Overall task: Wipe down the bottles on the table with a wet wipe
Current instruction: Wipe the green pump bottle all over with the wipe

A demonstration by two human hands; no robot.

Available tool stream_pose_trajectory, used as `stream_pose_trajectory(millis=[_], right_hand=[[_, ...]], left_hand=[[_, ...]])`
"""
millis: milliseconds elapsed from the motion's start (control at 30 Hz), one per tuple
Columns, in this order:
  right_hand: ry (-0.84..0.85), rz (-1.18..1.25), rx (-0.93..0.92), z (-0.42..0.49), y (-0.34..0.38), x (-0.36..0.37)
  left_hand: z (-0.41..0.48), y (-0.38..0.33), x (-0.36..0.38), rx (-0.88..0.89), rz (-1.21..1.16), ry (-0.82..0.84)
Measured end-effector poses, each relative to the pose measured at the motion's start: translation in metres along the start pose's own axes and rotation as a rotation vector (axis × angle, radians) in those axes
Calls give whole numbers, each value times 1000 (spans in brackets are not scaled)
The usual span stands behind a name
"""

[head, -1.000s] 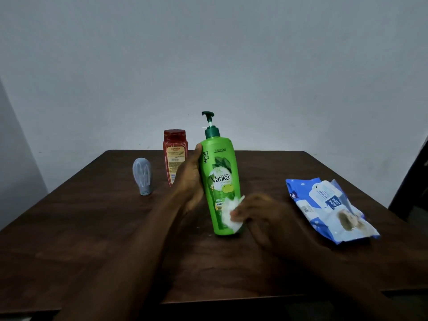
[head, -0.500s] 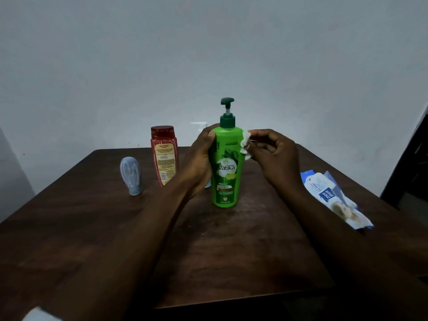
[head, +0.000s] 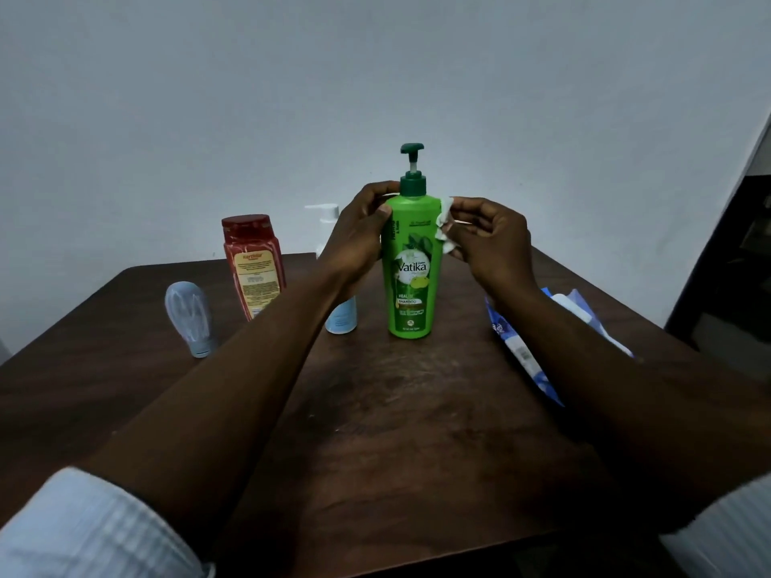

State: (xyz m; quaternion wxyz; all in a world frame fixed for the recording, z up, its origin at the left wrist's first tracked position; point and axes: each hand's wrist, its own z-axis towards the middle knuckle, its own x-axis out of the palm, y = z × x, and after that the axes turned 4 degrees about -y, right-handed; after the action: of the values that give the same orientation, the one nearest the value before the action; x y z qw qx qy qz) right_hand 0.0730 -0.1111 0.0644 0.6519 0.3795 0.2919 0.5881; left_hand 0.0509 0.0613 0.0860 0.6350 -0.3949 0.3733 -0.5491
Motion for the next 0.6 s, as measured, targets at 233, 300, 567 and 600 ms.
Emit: stream_pose_trajectory(millis=[233,300,567,600], right_hand=[[15,8,40,17,-6,7],[18,13,46,20,-7,8],[19,16,58,26,-12,11],[22,17,59,26,-13,11]], left_hand=[[16,5,5,3,-27,-55],[19,7,5,0,-18,-67],[24,8,6,-7,-18,-83],[24,8,5,-7,-18,-82]])
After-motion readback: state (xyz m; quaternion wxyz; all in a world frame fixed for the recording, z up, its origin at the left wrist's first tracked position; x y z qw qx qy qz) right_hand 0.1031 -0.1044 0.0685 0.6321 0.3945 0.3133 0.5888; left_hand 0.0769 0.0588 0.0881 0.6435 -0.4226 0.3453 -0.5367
